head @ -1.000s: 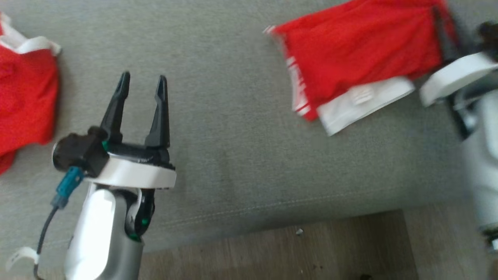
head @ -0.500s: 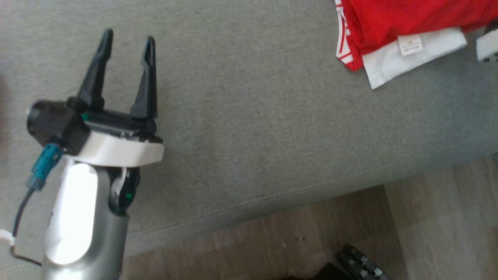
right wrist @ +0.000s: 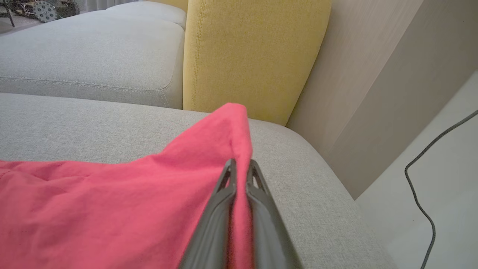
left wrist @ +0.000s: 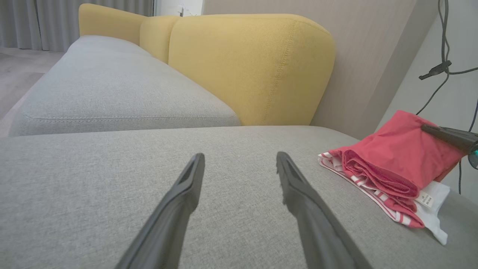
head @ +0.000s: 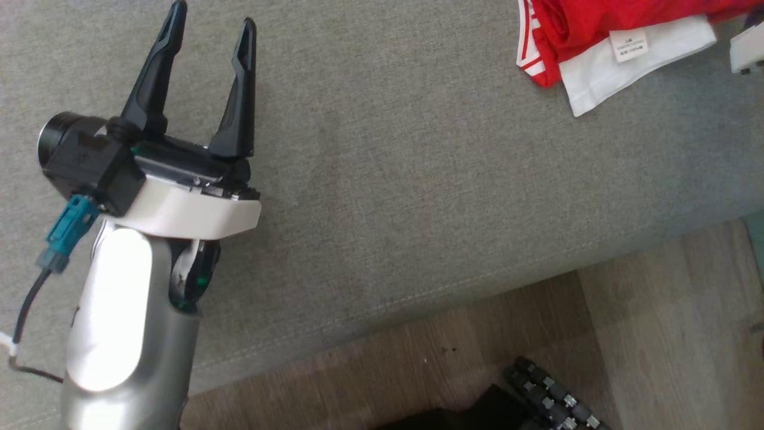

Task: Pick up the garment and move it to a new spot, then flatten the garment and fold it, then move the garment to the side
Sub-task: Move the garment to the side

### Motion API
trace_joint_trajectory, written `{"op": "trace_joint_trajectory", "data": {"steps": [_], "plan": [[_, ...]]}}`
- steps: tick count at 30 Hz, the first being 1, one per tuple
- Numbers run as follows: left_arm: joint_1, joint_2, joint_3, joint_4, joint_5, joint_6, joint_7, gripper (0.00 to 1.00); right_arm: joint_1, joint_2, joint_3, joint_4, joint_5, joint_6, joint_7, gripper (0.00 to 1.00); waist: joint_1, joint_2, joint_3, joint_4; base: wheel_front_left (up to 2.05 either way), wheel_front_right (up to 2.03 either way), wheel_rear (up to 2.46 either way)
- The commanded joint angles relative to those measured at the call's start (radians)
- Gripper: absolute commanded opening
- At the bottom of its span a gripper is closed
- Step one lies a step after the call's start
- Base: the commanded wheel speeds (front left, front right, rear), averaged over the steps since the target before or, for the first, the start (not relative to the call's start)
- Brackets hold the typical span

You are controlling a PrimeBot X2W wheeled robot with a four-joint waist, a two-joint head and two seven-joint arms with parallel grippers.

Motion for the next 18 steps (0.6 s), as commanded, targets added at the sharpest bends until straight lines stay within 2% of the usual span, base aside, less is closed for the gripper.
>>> {"op": "trace_joint_trajectory", "data": {"steps": [1, 2, 3, 4, 5, 6, 13, 18], "plan": [[-0.004, 0.021, 0.023, -0.029, 0.0, 0.0, -0.003, 1.0, -0.005, -0.003, -0.01, -0.022, -0.008, 0.003, -0.016, 0.0, -0.0001, 0.0, -0.005, 0.003, 0.0, 0.0, 0.0], [-0.002, 0.021, 0.023, -0.024, -0.002, 0.0, -0.004, 1.0, -0.004, 0.002, -0.013, -0.021, -0.005, 0.003, -0.019, 0.06, -0.0001, 0.0, -0.01, 0.005, 0.0, 0.0, 0.0], [0.0, 0.021, 0.023, -0.02, -0.004, 0.001, -0.006, 1.0, -0.002, 0.007, -0.013, -0.02, 0.0, 0.003, -0.021, 0.3, -0.0001, 0.0, -0.015, 0.007, 0.0, 0.0, 0.0], [0.002, 0.019, 0.023, -0.016, -0.007, 0.002, -0.009, 1.0, 0.001, 0.012, -0.009, -0.019, 0.009, 0.003, -0.022, 0.43, -0.0001, 0.0, -0.02, 0.01, 0.0, 0.0, 0.0], [0.004, 0.018, 0.023, -0.012, -0.01, 0.003, -0.011, 1.0, 0.003, 0.016, -0.005, -0.017, 0.023, 0.003, -0.021, 0.89, -0.0001, 0.0, -0.027, 0.012, 0.0, 0.0, 0.0], [0.006, 0.016, 0.023, -0.008, -0.012, 0.005, -0.014, 1.0, 0.005, 0.015, -0.002, -0.016, 0.03, 0.003, -0.018, 1.0, -0.0001, 0.0, -0.032, 0.013, 0.0, 0.0, 0.0], [0.025, 0.004, 0.024, 0.018, -0.032, 0.012, -0.032, 1.0, 0.015, 0.005, 0.019, -0.026, 0.081, 0.003, -0.006, 1.0, -0.0001, 0.0, -0.079, 0.026, 0.0, 0.0, 0.0], [0.043, -0.008, 0.033, 0.037, -0.05, 0.019, -0.041, 1.0, 0.023, 0.021, 0.053, -0.086, 0.113, 0.003, -0.009, 1.0, -0.0001, 0.0, -0.133, 0.042, 0.0, 0.0, 0.0]]}}
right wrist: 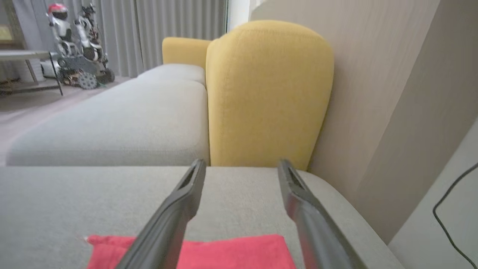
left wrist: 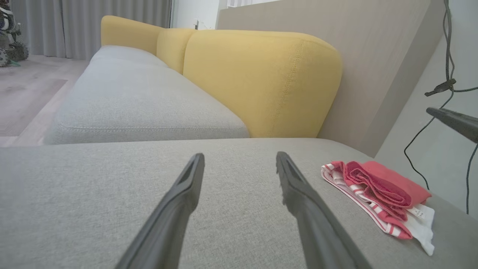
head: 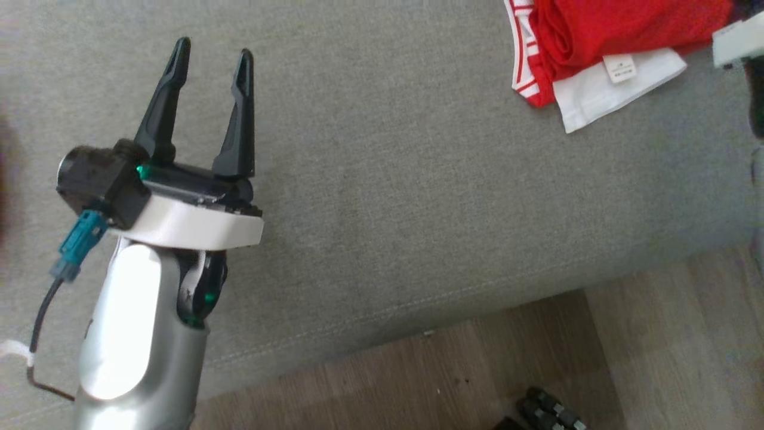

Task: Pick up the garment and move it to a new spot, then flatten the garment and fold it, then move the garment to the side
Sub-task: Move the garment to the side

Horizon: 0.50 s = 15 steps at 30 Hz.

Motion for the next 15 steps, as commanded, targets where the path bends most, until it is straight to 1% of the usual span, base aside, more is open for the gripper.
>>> {"op": "trace_joint_trajectory", "data": {"steps": [1, 6, 9, 15], "plan": [[0.003, 0.006, 0.03, -0.029, -0.005, 0.004, -0.009, 1.0, 0.016, 0.004, 0.013, -0.044, 0.012, 0.003, -0.002, 1.0, 0.0, 0.0, -0.028, 0.013, 0.0, 0.0, 0.0], [0.032, -0.01, 0.053, -0.032, -0.027, 0.015, -0.012, 1.0, 0.069, 0.055, 0.055, -0.151, 0.054, 0.003, 0.012, 1.0, 0.0, 0.0, -0.105, 0.051, 0.0, 0.0, 0.0], [0.061, -0.019, 0.068, -0.041, -0.038, 0.021, -0.012, 1.0, 0.122, 0.099, 0.059, -0.215, 0.079, 0.003, 0.028, 1.0, 0.0, 0.0, -0.15, 0.078, 0.0, 0.0, 0.0], [0.123, -0.029, 0.078, -0.038, -0.047, 0.029, -0.012, 1.0, 0.244, 0.181, 0.071, -0.319, 0.06, 0.003, 0.042, 1.0, 0.0, 0.0, -0.213, 0.132, 0.0, 0.0, 0.0]]}}
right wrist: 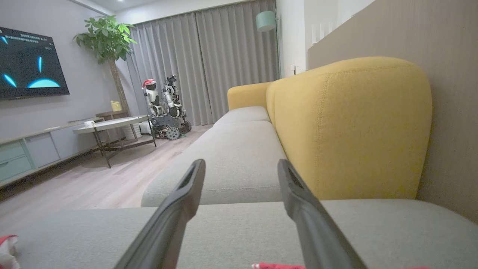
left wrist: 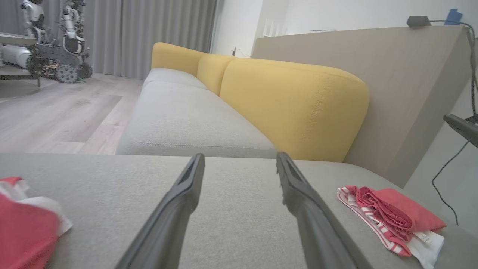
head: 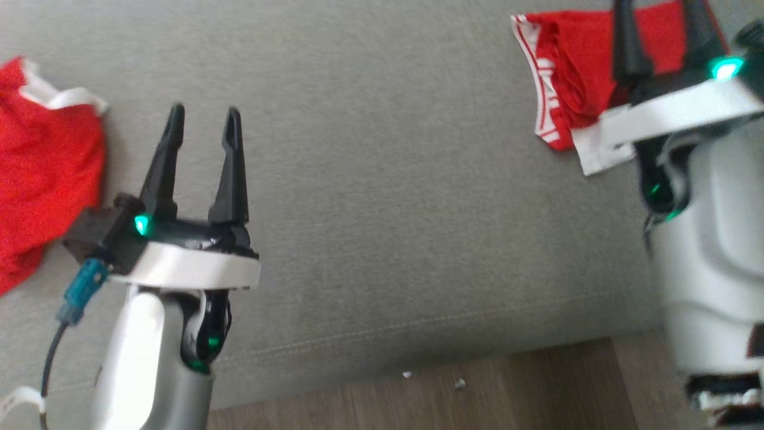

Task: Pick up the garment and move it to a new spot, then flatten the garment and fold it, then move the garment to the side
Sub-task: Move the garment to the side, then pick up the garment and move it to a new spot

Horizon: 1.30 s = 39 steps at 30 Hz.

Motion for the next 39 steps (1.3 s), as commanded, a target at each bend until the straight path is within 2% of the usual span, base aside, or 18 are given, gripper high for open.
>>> {"op": "trace_joint_trajectory", "data": {"steps": [1, 8, 17, 39], "plan": [[0.003, 0.005, 0.036, -0.029, -0.004, 0.009, -0.005, 1.0, 0.029, 0.031, 0.006, -0.053, -0.008, 0.003, 0.007, 1.0, 0.0, 0.0, -0.042, 0.04, 0.0, 0.0, 0.0], [0.082, 0.002, 0.036, 0.0, 0.0, 0.015, -0.005, 1.0, 0.188, 0.105, -0.021, -0.112, -0.082, 0.003, -0.005, 1.0, 0.0, 0.0, -0.098, 0.076, 0.0, 0.0, 0.0], [0.153, 0.002, 0.038, 0.037, -0.02, 0.036, -0.005, 1.0, 0.352, 0.136, -0.027, -0.141, -0.199, 0.003, -0.032, 1.0, 0.0, 0.0, -0.155, 0.091, 0.0, 0.0, 0.0], [0.187, 0.002, 0.05, 0.036, 0.006, 0.051, -0.005, 1.0, 0.414, 0.138, -0.029, -0.152, -0.168, 0.003, -0.048, 1.0, 0.0, 0.0, -0.187, 0.084, 0.0, 0.0, 0.0]]}}
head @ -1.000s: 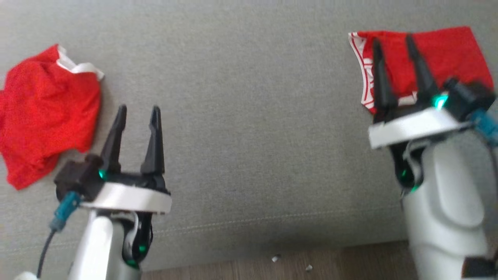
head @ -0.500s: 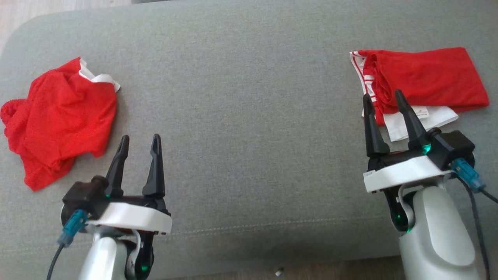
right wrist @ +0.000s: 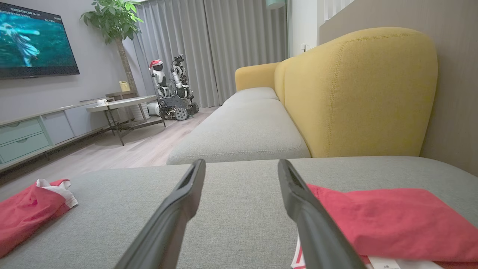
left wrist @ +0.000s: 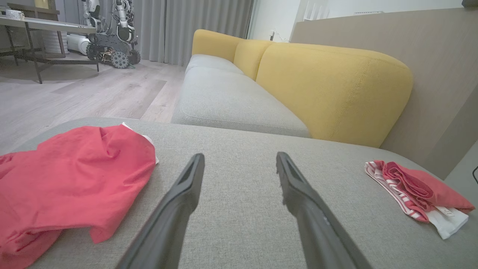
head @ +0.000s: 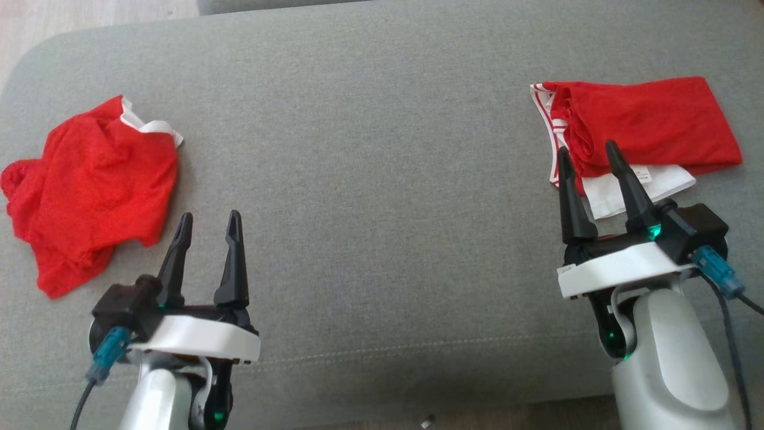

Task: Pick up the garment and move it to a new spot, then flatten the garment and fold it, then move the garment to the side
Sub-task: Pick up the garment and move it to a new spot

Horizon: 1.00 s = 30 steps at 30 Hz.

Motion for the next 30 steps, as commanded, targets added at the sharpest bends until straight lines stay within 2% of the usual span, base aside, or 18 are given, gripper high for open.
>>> {"op": "trace_joint_trajectory", "data": {"steps": [1, 7, 11, 19, 30], "plan": [[-0.019, 0.004, 0.037, -0.038, 0.012, 0.003, -0.005, 1.0, -0.006, 0.012, 0.027, -0.033, 0.007, 0.003, -0.008, 1.0, 0.0001, -0.0001, 0.0, 0.001, 0.0, 0.0, 0.0], [-0.021, 0.004, 0.033, -0.043, 0.013, 0.003, -0.005, 1.0, -0.006, 0.012, 0.03, -0.04, 0.005, 0.003, -0.005, 1.0, 0.0001, -0.0001, 0.002, 0.019, 0.0, 0.0, 0.0], [-0.027, 0.004, 0.035, -0.053, 0.006, 0.008, -0.005, 1.0, -0.008, 0.012, 0.046, -0.049, 0.006, 0.003, 0.002, 1.0, 0.0001, -0.0001, 0.007, 0.057, 0.0, 0.0, 0.0], [-0.019, 0.004, 0.055, -0.075, -0.013, 0.02, -0.005, 1.0, -0.006, 0.012, 0.138, -0.062, -0.01, 0.003, 0.034, 1.0, 0.0001, -0.0001, -0.001, 0.181, 0.0, 0.0, 0.0], [0.027, 0.004, 0.088, -0.104, -0.016, 0.033, -0.005, 1.0, 0.012, 0.009, 0.158, -0.074, -0.015, 0.003, 0.056, 1.0, 0.0001, -0.0001, -0.014, 0.361, 0.0, 0.0, 0.0]]}}
